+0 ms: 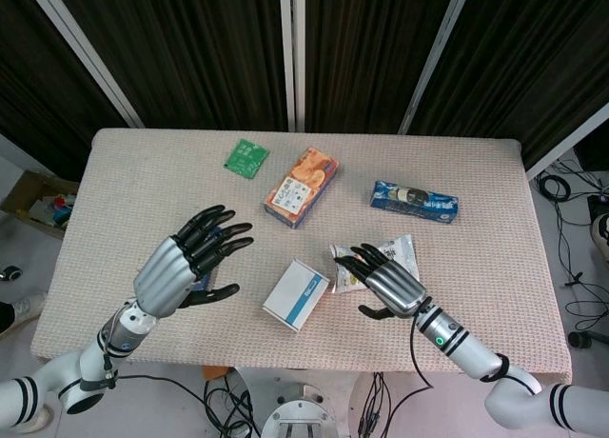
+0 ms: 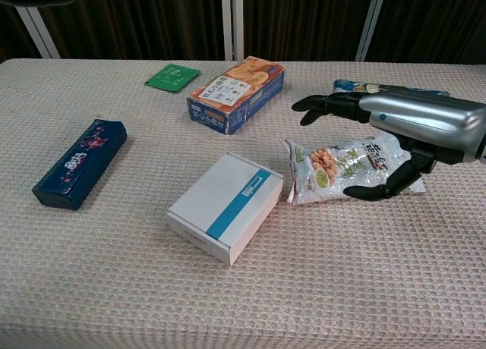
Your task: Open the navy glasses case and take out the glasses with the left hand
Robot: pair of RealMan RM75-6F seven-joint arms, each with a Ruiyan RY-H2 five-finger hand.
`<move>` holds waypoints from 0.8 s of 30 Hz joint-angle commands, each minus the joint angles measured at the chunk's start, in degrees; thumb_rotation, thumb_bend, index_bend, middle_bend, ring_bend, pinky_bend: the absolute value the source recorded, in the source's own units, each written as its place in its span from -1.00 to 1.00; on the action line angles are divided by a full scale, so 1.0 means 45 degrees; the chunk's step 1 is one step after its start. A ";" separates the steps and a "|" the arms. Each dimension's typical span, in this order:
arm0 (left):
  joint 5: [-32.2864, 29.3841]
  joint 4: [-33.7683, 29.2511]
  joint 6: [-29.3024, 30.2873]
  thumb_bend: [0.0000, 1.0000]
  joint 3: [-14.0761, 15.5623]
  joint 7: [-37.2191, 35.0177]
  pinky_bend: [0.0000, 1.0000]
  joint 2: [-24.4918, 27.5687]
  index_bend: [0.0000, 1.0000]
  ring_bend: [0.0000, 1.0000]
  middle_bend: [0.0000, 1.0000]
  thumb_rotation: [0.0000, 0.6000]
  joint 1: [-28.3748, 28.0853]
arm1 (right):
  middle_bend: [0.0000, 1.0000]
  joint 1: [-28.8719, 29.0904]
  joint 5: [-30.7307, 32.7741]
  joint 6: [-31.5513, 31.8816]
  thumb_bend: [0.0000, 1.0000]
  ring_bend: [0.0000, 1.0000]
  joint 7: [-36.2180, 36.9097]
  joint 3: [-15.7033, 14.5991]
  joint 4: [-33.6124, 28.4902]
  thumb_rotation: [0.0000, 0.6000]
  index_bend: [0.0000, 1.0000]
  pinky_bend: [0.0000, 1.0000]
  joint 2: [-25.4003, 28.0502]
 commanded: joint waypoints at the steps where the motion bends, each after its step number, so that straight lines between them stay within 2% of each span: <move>1: -0.0036 0.0035 0.0015 -1.00 0.0026 -0.0018 -0.73 0.0011 -0.65 -0.82 -0.68 1.00 -0.0026 | -0.71 0.0031 0.0033 0.0028 -0.55 -1.00 0.0021 -0.0020 0.0010 1.00 -1.00 -1.00 -0.0008; 9: -0.0241 0.0112 0.0010 -1.00 0.0112 0.0053 -0.73 0.0074 -0.65 -0.82 -0.68 1.00 -0.0056 | -0.71 -0.0091 0.0067 0.0514 -0.55 -1.00 -0.0301 -0.0087 -0.0131 1.00 -1.00 -1.00 0.0125; 15: -0.1234 0.0546 -0.0236 -1.00 0.0171 -0.0007 -0.73 0.0119 -0.65 -0.82 -0.68 1.00 0.0159 | -0.71 -0.0973 0.0122 0.1894 -0.55 -1.00 -0.0450 -0.0316 -0.0397 1.00 -0.99 -1.00 0.1138; 20: -0.3229 0.0789 -0.1644 -1.00 0.0546 0.0130 -0.73 0.0100 -0.66 -0.82 -0.68 1.00 0.0496 | -0.70 -0.2529 0.0482 0.4194 -0.55 -1.00 -0.0154 -0.0400 -0.0307 1.00 -0.96 -1.00 0.2513; 24: -0.4521 0.1105 -0.3081 -1.00 0.0754 0.0498 -0.73 -0.0576 -0.67 -0.82 -0.68 1.00 0.0367 | -0.69 -0.3562 0.0551 0.5864 -0.54 -1.00 0.0354 -0.0316 -0.0166 1.00 -0.96 -1.00 0.3280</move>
